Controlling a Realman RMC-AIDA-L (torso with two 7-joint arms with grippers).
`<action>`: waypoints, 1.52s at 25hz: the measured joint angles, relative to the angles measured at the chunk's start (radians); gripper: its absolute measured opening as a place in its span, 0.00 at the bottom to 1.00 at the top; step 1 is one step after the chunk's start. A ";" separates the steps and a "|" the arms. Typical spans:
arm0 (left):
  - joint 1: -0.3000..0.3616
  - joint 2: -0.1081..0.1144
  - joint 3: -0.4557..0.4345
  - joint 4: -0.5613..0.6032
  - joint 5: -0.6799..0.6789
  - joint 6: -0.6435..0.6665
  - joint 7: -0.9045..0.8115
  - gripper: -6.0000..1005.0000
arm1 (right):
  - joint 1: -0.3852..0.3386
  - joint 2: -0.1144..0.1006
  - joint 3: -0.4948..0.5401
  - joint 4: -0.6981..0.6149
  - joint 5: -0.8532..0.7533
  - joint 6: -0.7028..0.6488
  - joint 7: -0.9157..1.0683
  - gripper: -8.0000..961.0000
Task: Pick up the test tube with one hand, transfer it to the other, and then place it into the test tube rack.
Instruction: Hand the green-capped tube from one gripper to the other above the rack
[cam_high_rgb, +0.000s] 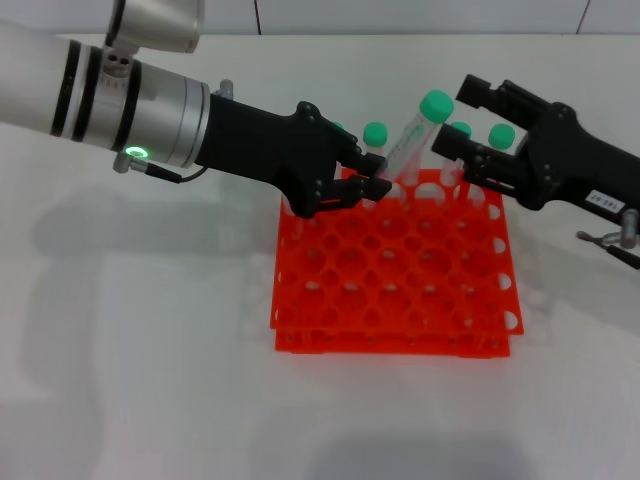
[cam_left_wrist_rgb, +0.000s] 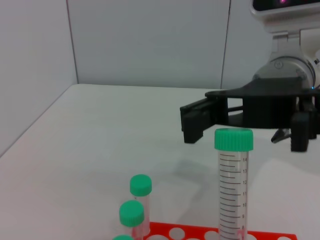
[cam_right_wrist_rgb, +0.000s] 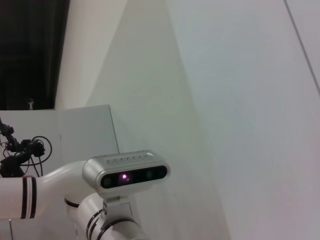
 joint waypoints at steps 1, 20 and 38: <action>0.000 -0.001 0.000 0.000 0.000 0.000 0.003 0.19 | 0.007 0.001 0.001 0.016 0.000 0.000 -0.019 0.82; -0.001 -0.010 0.006 -0.009 0.003 -0.029 0.011 0.19 | 0.062 0.001 0.004 0.093 0.006 0.015 -0.085 0.81; -0.008 -0.014 0.008 -0.009 0.009 -0.027 0.022 0.19 | 0.075 0.001 -0.003 0.095 0.011 0.032 -0.067 0.39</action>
